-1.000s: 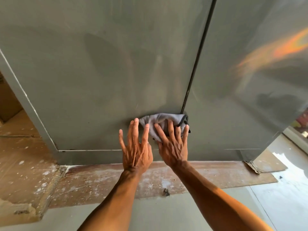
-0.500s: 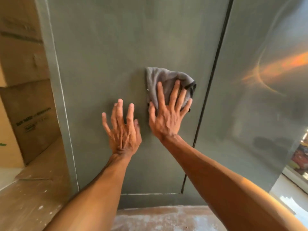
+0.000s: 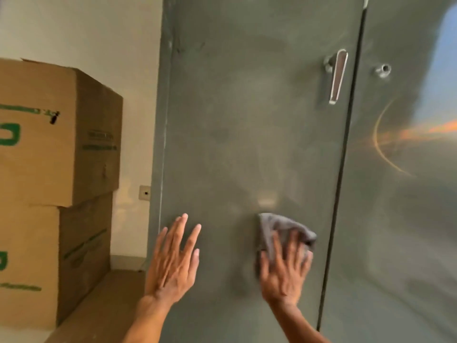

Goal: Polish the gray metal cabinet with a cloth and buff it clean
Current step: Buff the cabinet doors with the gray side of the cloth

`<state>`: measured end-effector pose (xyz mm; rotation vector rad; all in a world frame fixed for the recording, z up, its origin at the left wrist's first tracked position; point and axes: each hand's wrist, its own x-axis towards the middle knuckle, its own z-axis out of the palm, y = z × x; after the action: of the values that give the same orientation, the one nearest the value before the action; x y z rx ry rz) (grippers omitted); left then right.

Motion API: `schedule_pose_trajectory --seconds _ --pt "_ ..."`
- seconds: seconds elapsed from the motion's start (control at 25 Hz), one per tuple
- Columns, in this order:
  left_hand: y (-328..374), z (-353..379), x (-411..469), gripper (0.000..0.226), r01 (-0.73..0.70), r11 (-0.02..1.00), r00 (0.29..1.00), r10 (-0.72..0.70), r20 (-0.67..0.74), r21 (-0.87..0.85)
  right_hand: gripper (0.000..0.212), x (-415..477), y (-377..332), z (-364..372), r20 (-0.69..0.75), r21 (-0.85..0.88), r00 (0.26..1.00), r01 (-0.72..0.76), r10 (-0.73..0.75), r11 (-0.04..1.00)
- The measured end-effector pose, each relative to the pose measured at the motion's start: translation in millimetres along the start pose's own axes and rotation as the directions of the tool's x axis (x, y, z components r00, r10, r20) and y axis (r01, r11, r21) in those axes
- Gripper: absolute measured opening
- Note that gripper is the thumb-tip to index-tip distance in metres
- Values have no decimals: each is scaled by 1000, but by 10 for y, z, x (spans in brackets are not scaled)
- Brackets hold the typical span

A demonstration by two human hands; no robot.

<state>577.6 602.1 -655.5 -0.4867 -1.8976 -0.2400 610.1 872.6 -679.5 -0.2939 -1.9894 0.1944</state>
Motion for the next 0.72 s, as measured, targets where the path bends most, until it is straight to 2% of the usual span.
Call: schedule_pose_trajectory --seconds 0.08,0.16,0.2,0.24,0.32,0.36,0.44,0.52,0.56,0.6,0.64,0.68,0.72 --pt "3 -12 106 55 112 994 994 -112 1 4 68 452 -52 -122 -68 146 933 -342 354 928" --pt "46 48 146 53 144 989 989 -144 -12 -14 68 1002 -352 -299 -59 292 848 -489 526 822" --pt "54 89 136 53 142 989 989 -143 -27 -30 66 1215 -546 -372 -58 308 852 -480 520 821" --pt "47 124 113 53 138 990 989 -140 -42 -43 64 1342 -743 -406 -68 283 887 -422 457 861" --pt "-21 175 44 53 144 988 987 -147 -68 -46 64 1374 -1164 -396 -111 189 973 -180 203 965" --pt "-56 199 25 54 158 987 983 -161 -88 -38 65 1285 -1332 -357 -131 124 990 -32 48 992" --pt "-129 215 12 55 185 983 974 -185 -134 -19 63 890 -1498 -214 -81 -10 950 301 -301 954" --pt "-83 242 6 54 182 983 970 -184 -159 -27 62 489 -1252 -74 11 -113 834 550 -552 828" --pt "-39 244 17 53 180 983 969 -183 -163 -36 62 389 -1040 -40 13 -132 805 590 -594 797" --pt "-2 235 46 52 185 981 968 -191 -162 -50 64 363 -871 -39 -11 -127 828 555 -561 822" --pt "23 206 104 52 197 978 965 -207 -162 -70 66 405 -769 -47 -47 -109 892 444 -451 889" --pt "42 166 173 51 220 971 959 -233 -161 -95 67 496 -755 -75 -89 -58 956 275 -279 960" --pt "31 118 253 50 250 961 950 -267 -160 -119 68 629 -877 -112 -125 24 988 98 -95 995"
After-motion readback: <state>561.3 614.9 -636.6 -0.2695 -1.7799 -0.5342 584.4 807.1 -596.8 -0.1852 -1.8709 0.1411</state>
